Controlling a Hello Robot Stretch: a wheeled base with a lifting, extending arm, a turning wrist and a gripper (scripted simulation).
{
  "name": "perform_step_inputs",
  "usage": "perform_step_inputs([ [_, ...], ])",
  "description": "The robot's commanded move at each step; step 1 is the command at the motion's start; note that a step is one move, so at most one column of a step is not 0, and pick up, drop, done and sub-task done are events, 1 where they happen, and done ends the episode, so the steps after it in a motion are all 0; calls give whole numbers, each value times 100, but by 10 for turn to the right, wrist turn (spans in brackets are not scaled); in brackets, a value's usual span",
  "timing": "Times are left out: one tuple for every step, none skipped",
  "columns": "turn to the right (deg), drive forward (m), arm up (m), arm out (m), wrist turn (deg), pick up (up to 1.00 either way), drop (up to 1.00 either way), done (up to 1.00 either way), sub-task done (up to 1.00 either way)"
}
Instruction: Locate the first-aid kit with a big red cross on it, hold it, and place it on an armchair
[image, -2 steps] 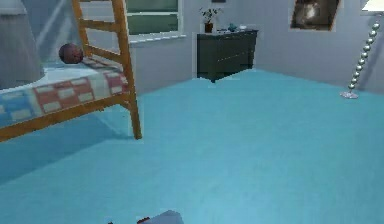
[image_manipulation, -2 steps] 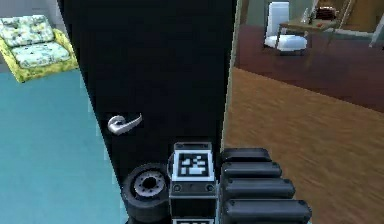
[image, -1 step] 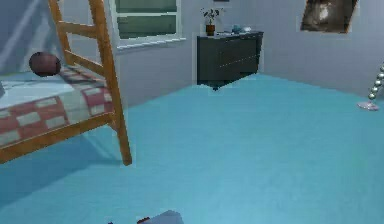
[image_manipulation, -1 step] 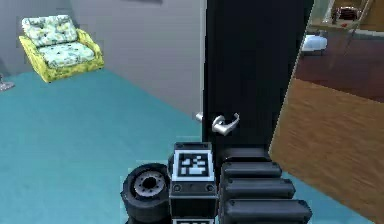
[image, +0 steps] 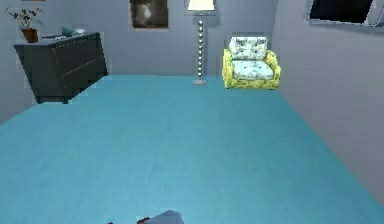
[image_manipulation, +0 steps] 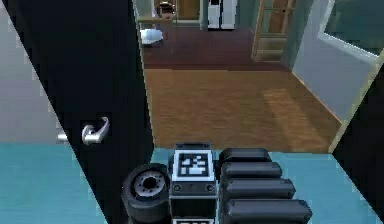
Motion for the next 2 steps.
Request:
perform_step_inputs([
  [0,70,0,0,0,0,0,0,0],
  [210,0,0,0,0,0,0,0,0],
])
